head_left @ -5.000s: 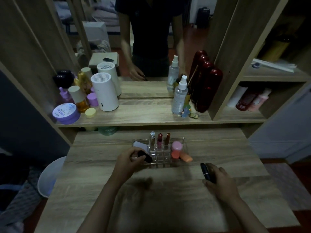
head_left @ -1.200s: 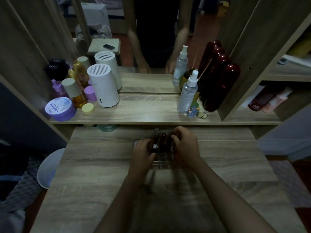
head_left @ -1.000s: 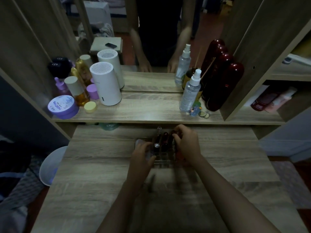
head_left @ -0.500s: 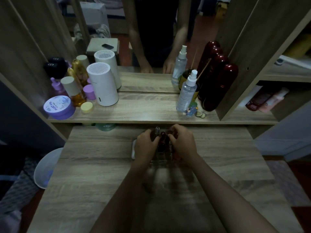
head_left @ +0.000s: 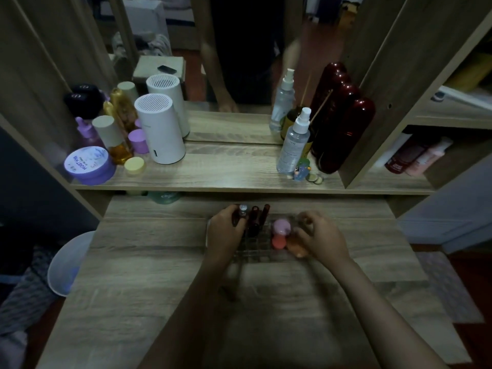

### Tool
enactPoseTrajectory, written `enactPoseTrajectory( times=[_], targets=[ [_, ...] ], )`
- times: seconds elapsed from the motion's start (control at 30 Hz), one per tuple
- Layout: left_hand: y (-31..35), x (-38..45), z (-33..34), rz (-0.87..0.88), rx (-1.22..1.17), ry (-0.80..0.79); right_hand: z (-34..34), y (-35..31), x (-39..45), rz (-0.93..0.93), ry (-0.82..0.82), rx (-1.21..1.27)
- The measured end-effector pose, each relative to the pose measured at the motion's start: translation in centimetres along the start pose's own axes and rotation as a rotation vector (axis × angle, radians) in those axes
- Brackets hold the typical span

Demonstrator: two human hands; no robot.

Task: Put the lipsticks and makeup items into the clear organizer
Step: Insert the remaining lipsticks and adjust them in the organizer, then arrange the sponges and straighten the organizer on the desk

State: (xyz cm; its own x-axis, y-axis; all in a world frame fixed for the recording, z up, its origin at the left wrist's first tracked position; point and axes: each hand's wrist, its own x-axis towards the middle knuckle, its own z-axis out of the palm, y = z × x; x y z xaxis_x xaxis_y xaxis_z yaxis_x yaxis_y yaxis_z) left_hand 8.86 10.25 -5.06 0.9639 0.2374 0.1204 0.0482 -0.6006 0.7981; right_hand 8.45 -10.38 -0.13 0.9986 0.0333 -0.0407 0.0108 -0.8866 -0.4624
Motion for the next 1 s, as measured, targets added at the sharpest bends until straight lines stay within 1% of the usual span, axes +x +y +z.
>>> enactPoseTrajectory(
  times=[0.07,0.17,0.27,0.4,0.47,0.73,0.87,1.0],
  targets=[
    [0.1,0.0,0.0,0.001,-0.004,0.003,-0.2,1.1,-1.1,0.038,-0.109,-0.050],
    [0.0,0.1,0.1,-0.003,0.008,-0.002,0.2,1.7,-2.4,0.080,-0.188,0.016],
    [0.0,0.3,0.0,-0.018,0.011,-0.003,0.9,1.6,-3.0,0.064,-0.197,0.019],
    [0.1,0.3,-0.1,-0.010,-0.006,-0.003,1.5,1.2,-3.1,0.049,-0.133,0.047],
    [0.0,0.3,-0.2,0.008,-0.005,-0.008,1.5,1.2,-2.9,0.048,-0.127,0.025],
    [-0.1,-0.4,-0.6,0.049,0.019,-0.057,1.0,2.3,-1.8,0.062,-0.181,-0.075],
    [-0.2,-0.9,-1.2,0.051,-0.020,-0.074,0.1,2.3,-0.5,0.055,-0.193,0.023],
    [-0.4,-1.4,-2.1,0.032,-0.067,-0.063,0.0,2.7,1.0,0.086,-0.259,0.067]
  ],
)
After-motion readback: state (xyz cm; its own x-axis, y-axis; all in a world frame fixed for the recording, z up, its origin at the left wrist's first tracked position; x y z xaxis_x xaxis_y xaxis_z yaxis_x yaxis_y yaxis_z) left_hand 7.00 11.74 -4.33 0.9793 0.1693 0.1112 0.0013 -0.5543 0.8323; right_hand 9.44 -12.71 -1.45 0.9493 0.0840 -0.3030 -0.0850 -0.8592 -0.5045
